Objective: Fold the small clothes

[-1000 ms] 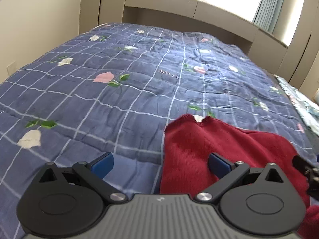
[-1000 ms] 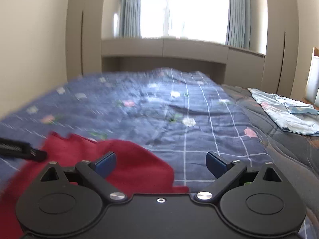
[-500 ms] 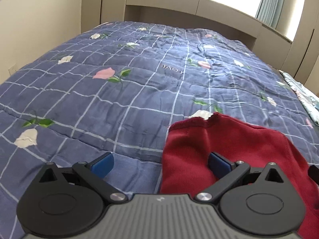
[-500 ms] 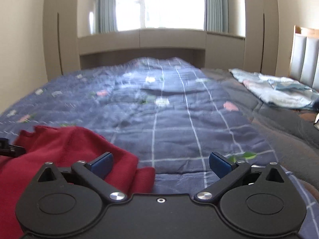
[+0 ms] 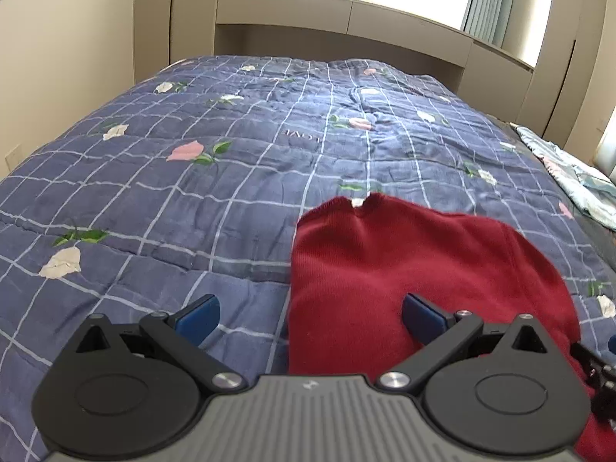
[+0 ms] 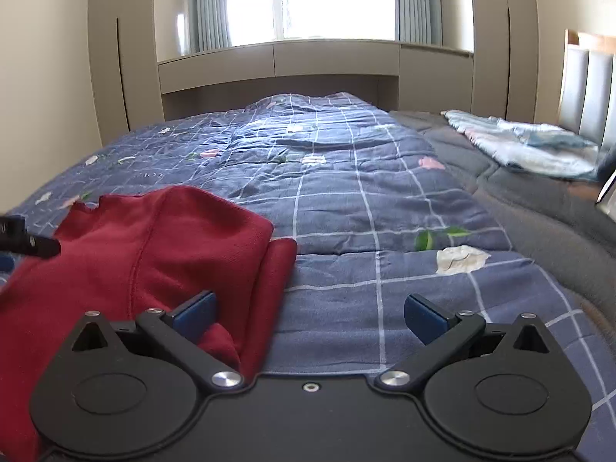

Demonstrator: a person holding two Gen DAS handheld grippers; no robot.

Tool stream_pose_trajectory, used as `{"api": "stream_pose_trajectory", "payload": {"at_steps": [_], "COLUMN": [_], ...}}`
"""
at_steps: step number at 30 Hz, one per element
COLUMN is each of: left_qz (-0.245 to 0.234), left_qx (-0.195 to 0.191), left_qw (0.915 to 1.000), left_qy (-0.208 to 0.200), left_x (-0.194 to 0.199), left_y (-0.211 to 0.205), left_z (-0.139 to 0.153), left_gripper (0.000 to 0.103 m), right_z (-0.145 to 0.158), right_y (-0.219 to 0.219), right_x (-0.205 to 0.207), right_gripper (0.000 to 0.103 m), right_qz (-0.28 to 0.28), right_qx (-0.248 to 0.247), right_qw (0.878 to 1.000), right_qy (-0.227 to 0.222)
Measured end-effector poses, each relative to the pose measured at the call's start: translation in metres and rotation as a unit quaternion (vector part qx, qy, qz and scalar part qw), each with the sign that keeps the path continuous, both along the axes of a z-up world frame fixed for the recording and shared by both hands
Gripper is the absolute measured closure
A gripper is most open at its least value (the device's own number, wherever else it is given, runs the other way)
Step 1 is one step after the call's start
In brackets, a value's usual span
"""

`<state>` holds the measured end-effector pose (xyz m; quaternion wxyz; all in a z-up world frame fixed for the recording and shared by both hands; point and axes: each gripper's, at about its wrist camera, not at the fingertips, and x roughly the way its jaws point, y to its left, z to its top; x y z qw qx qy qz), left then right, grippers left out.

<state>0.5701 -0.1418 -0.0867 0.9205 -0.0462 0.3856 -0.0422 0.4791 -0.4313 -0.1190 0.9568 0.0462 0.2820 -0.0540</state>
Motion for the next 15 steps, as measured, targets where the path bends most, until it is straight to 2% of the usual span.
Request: {"api": "stream_pose_trajectory", "payload": {"at_steps": [4,7,10,12,15], "left_qz": [0.014,0.024,0.027,0.023,0.027], "left_qx": [-0.027,-0.050,-0.055,-0.053,-0.064], "left_qw": [0.9995,0.9984,0.9981,0.9983,0.9975], "left_qy": [0.005,-0.008,-0.007,0.005,0.015], "left_x": [-0.005,-0.021,-0.039,-0.046,-0.051], "left_y": [0.010,0.024,0.037,0.042,0.049], "left_z": [0.002,0.008,0.008,0.002,-0.011], "left_gripper": [0.000,0.000,0.000,0.000,0.000], "right_z": [0.004,0.012,0.029,0.029,0.016], "right_y": [0.003,0.005,0.011,0.016,0.023], "right_x": [-0.004,-0.011,-0.026,-0.028,-0.025], "right_gripper": [0.001,0.001,0.001,0.001,0.001], "right_qz": [-0.003,-0.011,0.003,0.015,0.016], "right_qx": [-0.006,-0.007,0.029,0.033,0.017], "right_qw": [1.000,0.999,0.998,0.998,0.999], "right_qy": [-0.009,-0.030,-0.058,-0.056,-0.027]}}
